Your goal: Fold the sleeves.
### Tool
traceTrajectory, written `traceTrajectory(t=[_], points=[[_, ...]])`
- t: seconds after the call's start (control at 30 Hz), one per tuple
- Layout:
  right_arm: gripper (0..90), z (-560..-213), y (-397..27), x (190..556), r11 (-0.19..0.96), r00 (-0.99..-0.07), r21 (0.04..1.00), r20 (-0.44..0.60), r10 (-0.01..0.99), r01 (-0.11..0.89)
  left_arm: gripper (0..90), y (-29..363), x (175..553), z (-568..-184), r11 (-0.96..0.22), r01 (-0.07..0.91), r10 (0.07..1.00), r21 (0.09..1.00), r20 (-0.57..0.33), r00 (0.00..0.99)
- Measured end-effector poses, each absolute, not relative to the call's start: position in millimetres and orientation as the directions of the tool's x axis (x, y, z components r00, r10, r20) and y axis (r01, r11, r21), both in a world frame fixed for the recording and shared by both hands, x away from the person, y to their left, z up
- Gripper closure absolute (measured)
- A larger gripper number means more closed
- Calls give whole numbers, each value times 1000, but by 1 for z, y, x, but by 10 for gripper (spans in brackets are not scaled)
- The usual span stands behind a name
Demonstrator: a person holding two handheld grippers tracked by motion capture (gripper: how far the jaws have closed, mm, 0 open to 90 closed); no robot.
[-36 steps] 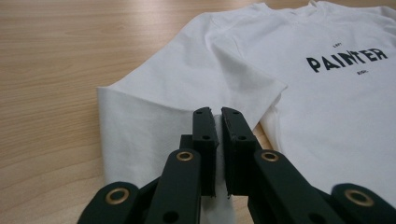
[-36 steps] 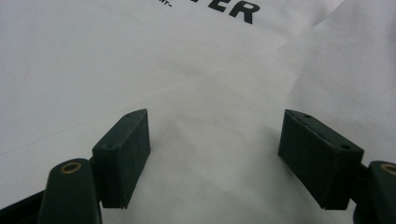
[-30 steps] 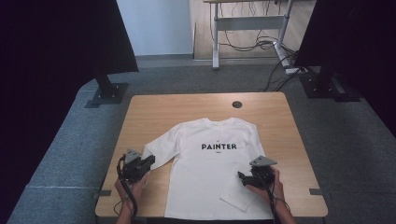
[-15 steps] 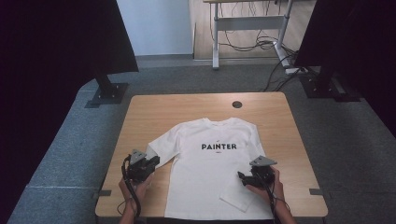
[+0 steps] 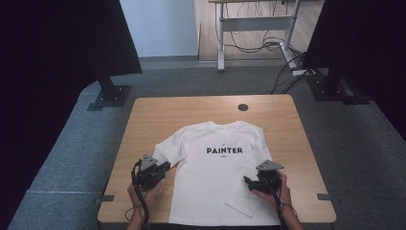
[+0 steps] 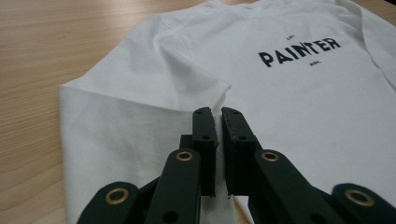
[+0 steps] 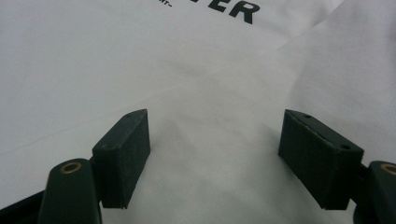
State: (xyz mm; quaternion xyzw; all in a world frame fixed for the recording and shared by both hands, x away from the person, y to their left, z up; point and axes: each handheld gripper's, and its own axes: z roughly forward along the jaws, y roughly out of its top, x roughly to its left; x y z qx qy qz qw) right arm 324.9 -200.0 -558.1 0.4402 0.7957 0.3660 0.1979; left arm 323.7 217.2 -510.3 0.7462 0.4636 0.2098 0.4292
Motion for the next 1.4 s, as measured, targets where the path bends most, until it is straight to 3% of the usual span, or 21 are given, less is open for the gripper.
traceTrajectory(t=[0.57, 1.4], points=[[242, -558, -200, 325, 345, -534, 757, 7, 845, 555, 837, 191, 316, -511, -241, 497, 824, 834, -95, 559], [243, -558, -200, 325, 344, -534, 756, 7, 846, 556, 852, 176, 311, -511, -263, 481, 801, 836, -88, 592]])
